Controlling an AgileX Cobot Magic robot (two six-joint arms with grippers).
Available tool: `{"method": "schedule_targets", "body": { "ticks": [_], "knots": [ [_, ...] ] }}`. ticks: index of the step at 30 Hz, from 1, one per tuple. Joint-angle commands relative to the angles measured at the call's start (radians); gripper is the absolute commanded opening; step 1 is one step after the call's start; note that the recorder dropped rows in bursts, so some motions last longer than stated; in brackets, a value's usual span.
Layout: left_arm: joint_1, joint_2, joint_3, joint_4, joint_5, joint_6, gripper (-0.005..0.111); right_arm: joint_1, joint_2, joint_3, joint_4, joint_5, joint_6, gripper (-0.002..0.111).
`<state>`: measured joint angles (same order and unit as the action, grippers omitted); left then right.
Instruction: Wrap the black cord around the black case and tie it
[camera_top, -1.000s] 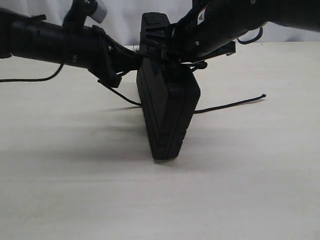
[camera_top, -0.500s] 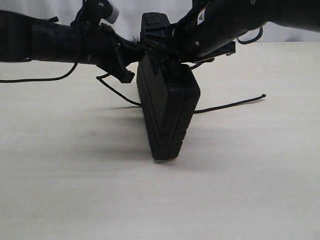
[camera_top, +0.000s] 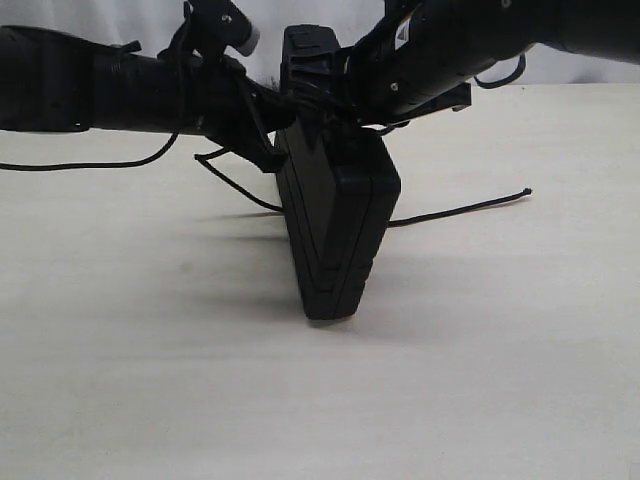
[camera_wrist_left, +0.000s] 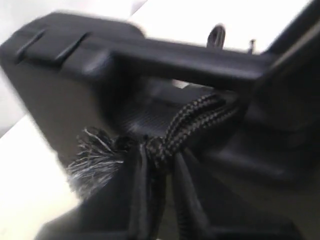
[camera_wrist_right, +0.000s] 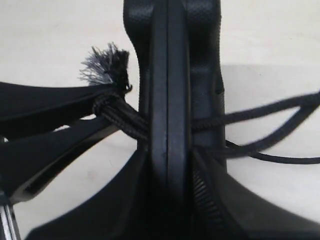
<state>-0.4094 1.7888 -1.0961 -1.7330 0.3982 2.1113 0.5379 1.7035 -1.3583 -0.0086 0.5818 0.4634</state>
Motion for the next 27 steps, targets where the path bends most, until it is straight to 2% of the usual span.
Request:
{"method": "schedule_targets", "body": {
  "ticks": [1, 5, 9, 14, 19, 27],
  "knots": [
    [-0.025, 0.000, -0.032, -0.011, 0.037, 0.032, 0.000, 0.000, -0.003, -0.002, 0.002, 0.011, -0.022, 0.004],
    [-0.053, 0.000, -0.035, -0.005, -0.070, 0.032, 0.000, 0.000, -0.003, -0.002, 0.002, 0.011, -0.022, 0.004],
    [-0.058, 0.023, -0.035, 0.076, -0.150, 0.032, 0.000, 0.000, -0.003, -0.002, 0.002, 0.011, -0.022, 0.004],
    [-0.058, 0.056, -0.044, 0.072, -0.060, 0.032, 0.000, 0.000, -0.003, -0.002, 0.002, 0.007, -0.021, 0.004],
    [-0.058, 0.058, -0.077, 0.063, -0.040, 0.032, 0.000, 0.000, -0.003, -0.002, 0.002, 0.007, -0.033, 0.004],
    [-0.058, 0.058, -0.101, 0.076, 0.073, 0.032, 0.000, 0.000, -0.003, -0.002, 0.002, -0.011, -0.033, 0.004]
  ]
}}
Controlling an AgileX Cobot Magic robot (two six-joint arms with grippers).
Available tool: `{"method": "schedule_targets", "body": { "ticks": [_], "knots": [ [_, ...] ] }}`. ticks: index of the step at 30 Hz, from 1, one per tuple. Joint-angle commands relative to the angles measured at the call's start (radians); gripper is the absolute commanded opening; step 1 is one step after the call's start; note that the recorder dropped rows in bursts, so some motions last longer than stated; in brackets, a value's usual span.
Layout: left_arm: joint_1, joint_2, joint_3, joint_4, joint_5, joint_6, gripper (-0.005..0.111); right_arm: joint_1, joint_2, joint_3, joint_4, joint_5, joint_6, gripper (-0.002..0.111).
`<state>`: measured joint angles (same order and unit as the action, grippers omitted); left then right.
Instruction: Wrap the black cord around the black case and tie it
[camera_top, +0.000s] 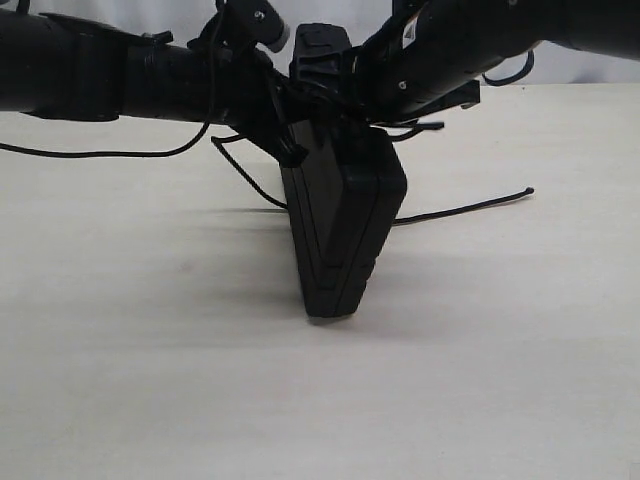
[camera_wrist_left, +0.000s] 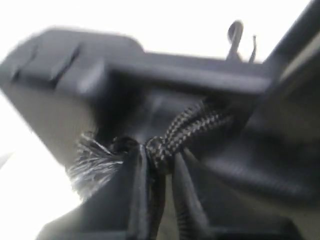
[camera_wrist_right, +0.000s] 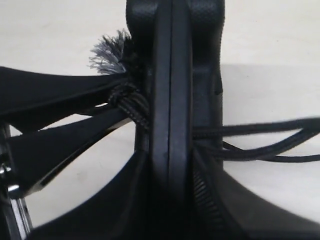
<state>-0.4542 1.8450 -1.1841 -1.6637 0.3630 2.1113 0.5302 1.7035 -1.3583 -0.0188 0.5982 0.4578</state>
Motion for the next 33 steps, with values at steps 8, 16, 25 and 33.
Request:
{"method": "schedule_targets", "body": {
  "ticks": [8, 16, 25, 33],
  "knots": [
    [-0.011, -0.003, -0.029, 0.005, 0.232, 0.032, 0.000, 0.008, -0.003, -0.002, 0.019, -0.028, -0.035, 0.004],
    [-0.009, -0.015, -0.027, 0.138, 0.173, -0.052, 0.006, 0.008, -0.003, -0.002, 0.019, -0.026, -0.035, 0.004],
    [-0.009, -0.087, -0.027, 0.467, 0.080, -0.169, 0.054, 0.008, -0.003, -0.002, 0.019, -0.026, -0.035, 0.004],
    [-0.009, -0.130, -0.027, 1.074, 0.203, -0.479, 0.058, 0.008, -0.003, -0.002, 0.019, -0.026, -0.035, 0.004]
  ]
}}
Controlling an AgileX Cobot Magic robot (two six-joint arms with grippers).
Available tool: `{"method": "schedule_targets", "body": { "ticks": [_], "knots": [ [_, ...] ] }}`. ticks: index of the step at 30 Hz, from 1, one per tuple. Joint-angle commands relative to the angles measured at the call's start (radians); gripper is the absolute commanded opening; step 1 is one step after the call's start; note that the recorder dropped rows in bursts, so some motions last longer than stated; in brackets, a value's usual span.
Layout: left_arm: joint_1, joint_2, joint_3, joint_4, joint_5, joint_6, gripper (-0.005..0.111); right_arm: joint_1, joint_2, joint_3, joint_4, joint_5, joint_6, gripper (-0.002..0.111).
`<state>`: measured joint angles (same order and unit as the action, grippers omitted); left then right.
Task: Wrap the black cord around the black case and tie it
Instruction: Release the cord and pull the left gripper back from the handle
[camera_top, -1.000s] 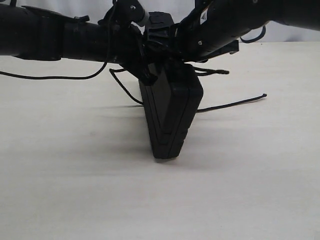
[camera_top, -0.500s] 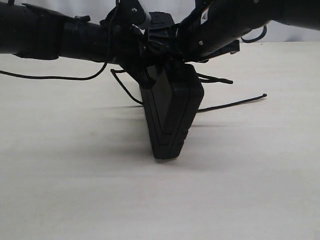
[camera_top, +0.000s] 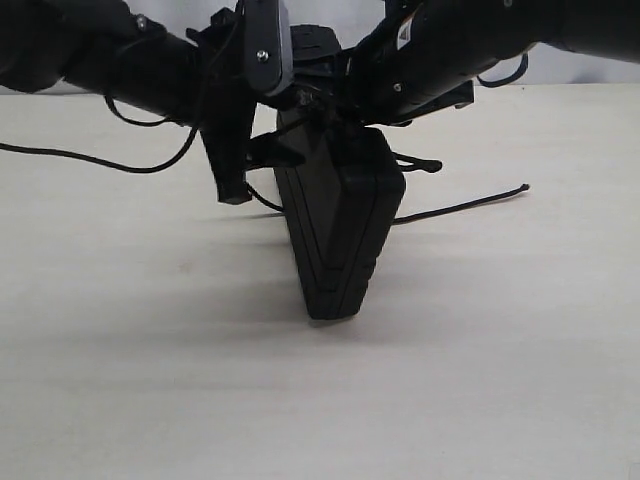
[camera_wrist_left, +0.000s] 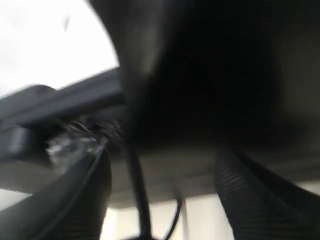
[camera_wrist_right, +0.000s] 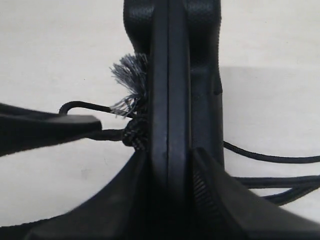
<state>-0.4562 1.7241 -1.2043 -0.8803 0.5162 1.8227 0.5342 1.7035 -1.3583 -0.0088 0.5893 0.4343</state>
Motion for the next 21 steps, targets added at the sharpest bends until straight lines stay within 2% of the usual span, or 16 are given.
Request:
{"method": "schedule_targets", "body": {
  "ticks": [1, 4, 8, 10, 11, 13, 15, 21],
  "knots": [
    [-0.007, -0.009, -0.007, 0.304, 0.037, -0.214, 0.058, 0.004, -0.003, -0.002, 0.009, -0.017, -0.011, 0.004],
    [-0.007, -0.007, -0.007, 0.235, -0.057, -0.230, 0.058, 0.004, -0.003, -0.002, 0.009, -0.011, -0.011, 0.004],
    [-0.007, 0.031, -0.007, 0.208, -0.063, -0.230, 0.055, 0.004, -0.003, -0.002, 0.009, -0.013, -0.011, 0.004],
    [-0.007, 0.055, -0.007, 0.205, -0.074, -0.230, 0.037, 0.004, -0.003, -0.002, 0.009, -0.013, -0.011, 0.004],
    [-0.009, 0.062, -0.007, 0.180, -0.093, -0.230, 0.024, 0.004, -0.003, -0.002, 0.009, -0.011, -0.011, 0.004],
    [-0.009, 0.062, -0.007, 0.134, -0.115, -0.230, 0.009, 0.004, -0.003, -0.002, 0.009, -0.011, -0.011, 0.004],
    [-0.009, 0.062, -0.007, 0.077, -0.129, -0.230, -0.001, 0.004, -0.003, -0.002, 0.009, -0.011, -0.011, 0.004],
    [-0.009, 0.062, -0.007, 0.023, -0.140, -0.220, 0.000, 0.004, -0.003, -0.002, 0.009, -0.013, -0.011, 0.004]
  ]
}}
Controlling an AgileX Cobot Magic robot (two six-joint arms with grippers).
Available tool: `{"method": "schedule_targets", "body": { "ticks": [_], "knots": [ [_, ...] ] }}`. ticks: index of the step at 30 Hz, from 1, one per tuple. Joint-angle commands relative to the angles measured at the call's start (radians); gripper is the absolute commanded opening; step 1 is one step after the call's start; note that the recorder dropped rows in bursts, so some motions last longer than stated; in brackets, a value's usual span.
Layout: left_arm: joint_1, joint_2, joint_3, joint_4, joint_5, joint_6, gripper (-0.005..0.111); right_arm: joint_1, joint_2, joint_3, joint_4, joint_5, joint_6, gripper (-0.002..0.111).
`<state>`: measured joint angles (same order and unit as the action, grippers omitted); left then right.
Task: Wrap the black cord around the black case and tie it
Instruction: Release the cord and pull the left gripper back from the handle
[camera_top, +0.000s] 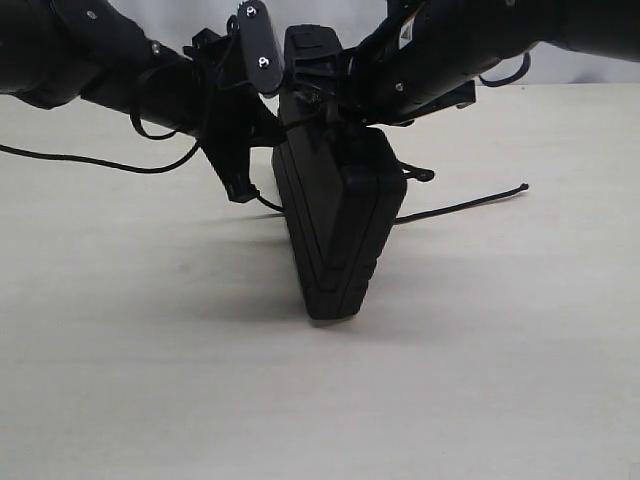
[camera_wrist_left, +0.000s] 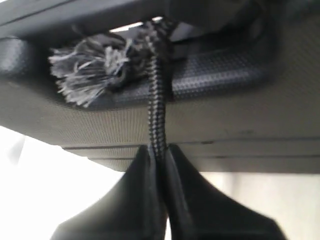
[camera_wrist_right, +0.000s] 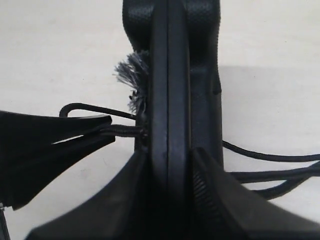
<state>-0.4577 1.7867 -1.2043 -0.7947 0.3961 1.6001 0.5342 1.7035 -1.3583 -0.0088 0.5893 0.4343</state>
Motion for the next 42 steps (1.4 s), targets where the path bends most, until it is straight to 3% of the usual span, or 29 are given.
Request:
{"method": "schedule_targets", "body": {
  "ticks": [1, 16, 20, 24, 28, 36, 42],
  "knots": [
    [-0.008, -0.001, -0.007, -0.071, -0.022, 0.003, 0.000, 0.004, -0.003, -0.002, 0.009, -0.013, -0.011, 0.004],
    [-0.008, -0.009, -0.009, -0.423, 0.058, 0.158, 0.001, 0.004, -0.003, -0.002, 0.009, -0.013, -0.011, 0.004],
    [-0.006, -0.009, -0.009, -0.443, 0.058, 0.154, 0.030, 0.004, -0.003, -0.002, 0.009, -0.011, -0.011, 0.004],
    [-0.006, -0.037, -0.007, -0.347, 0.060, 0.148, 0.044, 0.004, -0.003, -0.002, 0.009, -0.009, -0.011, 0.004],
    [-0.006, -0.085, -0.007, -0.202, 0.065, 0.083, 0.045, 0.004, -0.003, -0.002, 0.009, -0.009, -0.011, 0.004],
    [-0.006, -0.096, -0.007, 0.452, 0.119, -0.428, 0.044, 0.004, -0.003, -0.002, 0.020, 0.005, -0.011, 0.004],
    [0.057, -0.096, -0.007, 0.522, 0.083, -0.728, 0.044, 0.028, -0.001, 0.018, 0.043, -0.029, -0.011, 0.004]
  ]
}}
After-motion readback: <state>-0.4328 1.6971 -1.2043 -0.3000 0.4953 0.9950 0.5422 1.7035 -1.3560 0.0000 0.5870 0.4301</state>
